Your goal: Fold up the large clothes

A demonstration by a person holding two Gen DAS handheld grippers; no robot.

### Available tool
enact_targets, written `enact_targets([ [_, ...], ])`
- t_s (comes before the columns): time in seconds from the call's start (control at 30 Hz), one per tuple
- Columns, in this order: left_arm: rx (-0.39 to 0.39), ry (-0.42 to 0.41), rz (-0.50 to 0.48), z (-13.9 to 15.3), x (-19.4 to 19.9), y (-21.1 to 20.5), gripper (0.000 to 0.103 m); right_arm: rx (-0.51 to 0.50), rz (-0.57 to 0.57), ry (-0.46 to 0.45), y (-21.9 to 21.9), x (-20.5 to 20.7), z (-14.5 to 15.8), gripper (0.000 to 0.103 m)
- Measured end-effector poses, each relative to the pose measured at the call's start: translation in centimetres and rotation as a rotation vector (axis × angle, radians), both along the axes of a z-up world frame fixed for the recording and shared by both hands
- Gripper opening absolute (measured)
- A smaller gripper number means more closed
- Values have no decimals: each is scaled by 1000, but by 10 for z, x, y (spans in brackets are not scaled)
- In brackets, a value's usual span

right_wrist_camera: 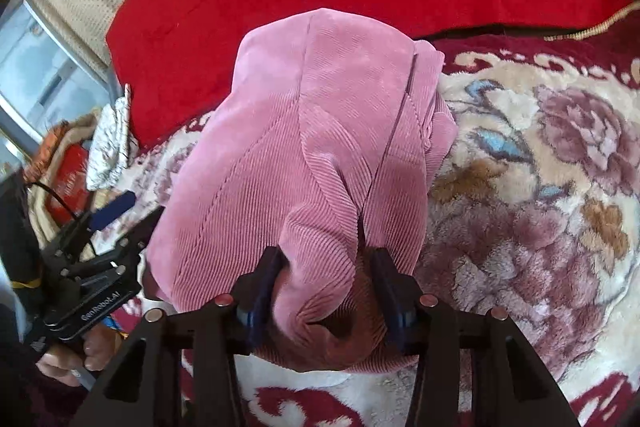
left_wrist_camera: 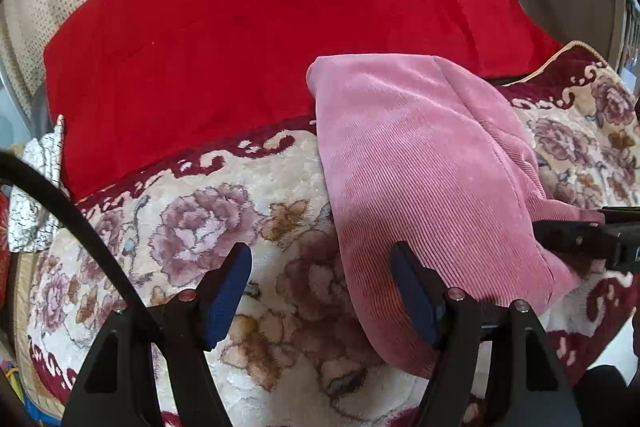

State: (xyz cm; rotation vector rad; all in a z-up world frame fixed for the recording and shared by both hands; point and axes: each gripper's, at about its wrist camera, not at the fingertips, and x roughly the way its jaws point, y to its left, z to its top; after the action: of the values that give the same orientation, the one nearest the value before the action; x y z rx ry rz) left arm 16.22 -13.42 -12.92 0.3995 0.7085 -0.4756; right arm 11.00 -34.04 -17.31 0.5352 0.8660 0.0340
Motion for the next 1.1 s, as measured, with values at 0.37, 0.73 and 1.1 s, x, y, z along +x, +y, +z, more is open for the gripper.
enact_targets([
  [0.37,-3,-9,-11,9,1,4,73,-321,-32,5,40,-3,29,54],
  [0.73,30,-1,0,-3,2,2,74,-419,-41,6,53,-4,31,54],
  [1.1,46,-9,-1,-10,2,2,74,-424,-36,10,58,-1,24,54],
])
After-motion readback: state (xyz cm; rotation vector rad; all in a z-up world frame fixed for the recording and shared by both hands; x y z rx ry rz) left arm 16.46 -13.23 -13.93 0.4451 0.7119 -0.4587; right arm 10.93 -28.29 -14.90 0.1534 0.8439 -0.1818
